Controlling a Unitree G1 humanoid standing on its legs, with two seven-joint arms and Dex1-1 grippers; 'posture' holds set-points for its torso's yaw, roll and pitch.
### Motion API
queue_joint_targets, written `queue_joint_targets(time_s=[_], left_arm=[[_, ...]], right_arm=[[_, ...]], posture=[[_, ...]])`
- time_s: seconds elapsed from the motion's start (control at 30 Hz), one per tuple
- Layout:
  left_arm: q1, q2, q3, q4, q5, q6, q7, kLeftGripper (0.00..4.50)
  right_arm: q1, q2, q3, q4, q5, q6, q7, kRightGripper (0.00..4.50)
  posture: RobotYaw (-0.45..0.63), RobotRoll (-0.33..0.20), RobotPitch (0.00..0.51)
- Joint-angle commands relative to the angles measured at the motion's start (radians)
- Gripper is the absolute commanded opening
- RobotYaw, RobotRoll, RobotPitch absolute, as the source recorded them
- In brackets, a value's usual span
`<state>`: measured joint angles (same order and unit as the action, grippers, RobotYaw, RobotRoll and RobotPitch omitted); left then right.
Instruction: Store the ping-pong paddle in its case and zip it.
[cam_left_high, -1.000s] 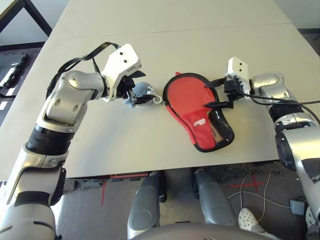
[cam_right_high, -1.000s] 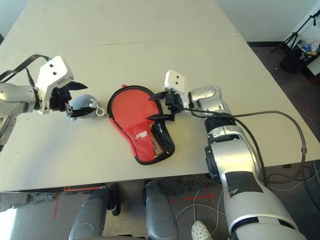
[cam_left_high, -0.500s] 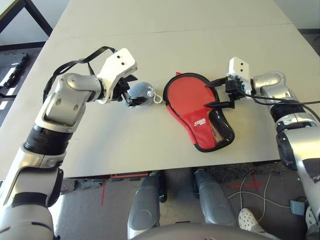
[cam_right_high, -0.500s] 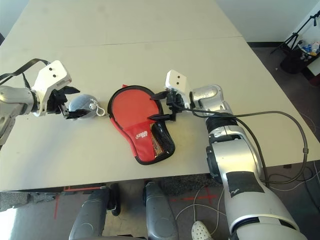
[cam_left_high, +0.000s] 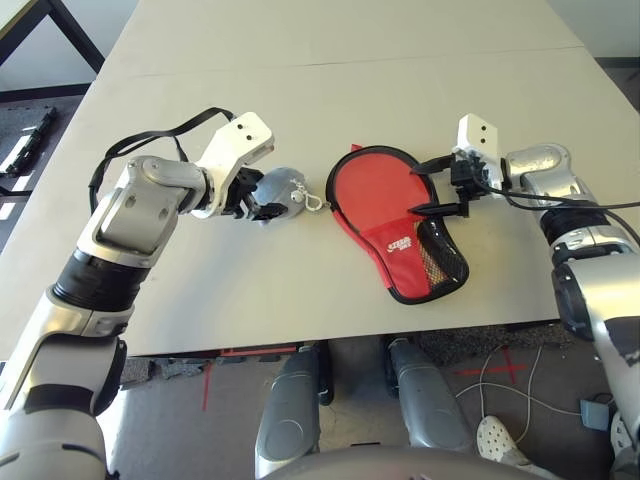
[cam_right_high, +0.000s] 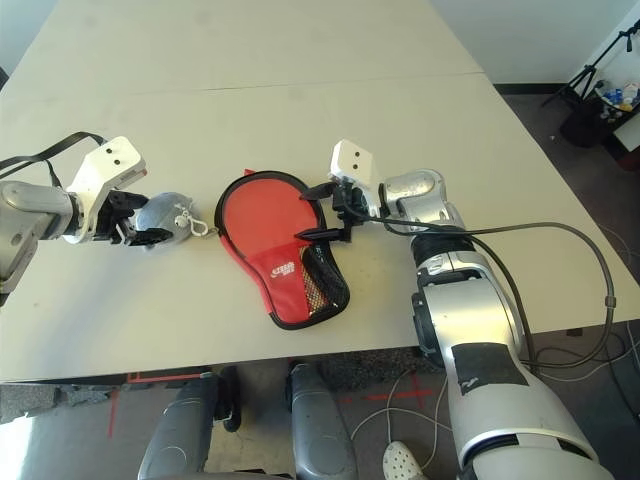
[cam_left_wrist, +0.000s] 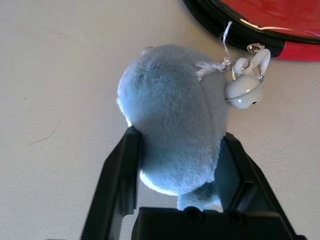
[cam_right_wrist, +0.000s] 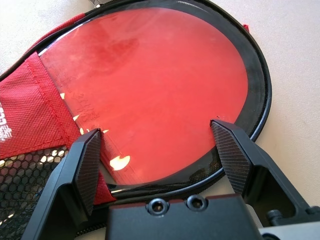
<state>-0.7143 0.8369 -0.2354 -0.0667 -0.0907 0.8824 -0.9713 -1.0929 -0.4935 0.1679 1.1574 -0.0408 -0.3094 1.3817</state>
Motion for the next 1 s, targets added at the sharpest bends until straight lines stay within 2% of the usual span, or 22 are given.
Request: queue_joint_targets(time_s=[0.03, 0.17, 0.23, 0.57, 0.8, 1.0], left_arm=[[-0.005, -0.007, -0.015, 0.003, -0.002, 0.009, -0.001, 1.36], [-0.029, -0.020, -0.024, 0.041, 0.029, -0.013, 0.032, 0.30], [-0.041, -0.028, -0.025, 0.062, 0.039, -0.024, 0.044, 0.11], [-0.163, -0.114, -0.038, 0.257, 0.126, -0.128, 0.143, 0.11], [-0.342, -0.239, -0.043, 0.561, 0.199, -0.272, 0.235, 0.11], [-0.501, -0.352, -0.043, 0.879, 0.244, -0.456, 0.297, 0.11]], right_arm=[[0.034, 0.003, 0.021, 0.018, -0.040, -0.001, -0.008, 4.50], [0.039, 0.001, 0.028, 0.017, -0.048, -0.012, -0.013, 4.50], [0.040, 0.001, 0.028, 0.017, -0.049, -0.014, -0.014, 4.50], [0.049, 0.004, 0.032, 0.010, -0.051, -0.016, -0.020, 4.50], [0.055, 0.010, 0.041, 0.007, -0.060, -0.018, -0.028, 4.50], [0.063, 0.011, 0.045, 0.005, -0.064, -0.020, -0.035, 4.50]], posture=[[-0.01, 0.000, 0.257], [-0.01, 0.000, 0.256], [-0.01, 0.000, 0.256], [-0.01, 0.000, 0.253], [-0.02, 0.000, 0.251], [-0.03, 0.000, 0.252]])
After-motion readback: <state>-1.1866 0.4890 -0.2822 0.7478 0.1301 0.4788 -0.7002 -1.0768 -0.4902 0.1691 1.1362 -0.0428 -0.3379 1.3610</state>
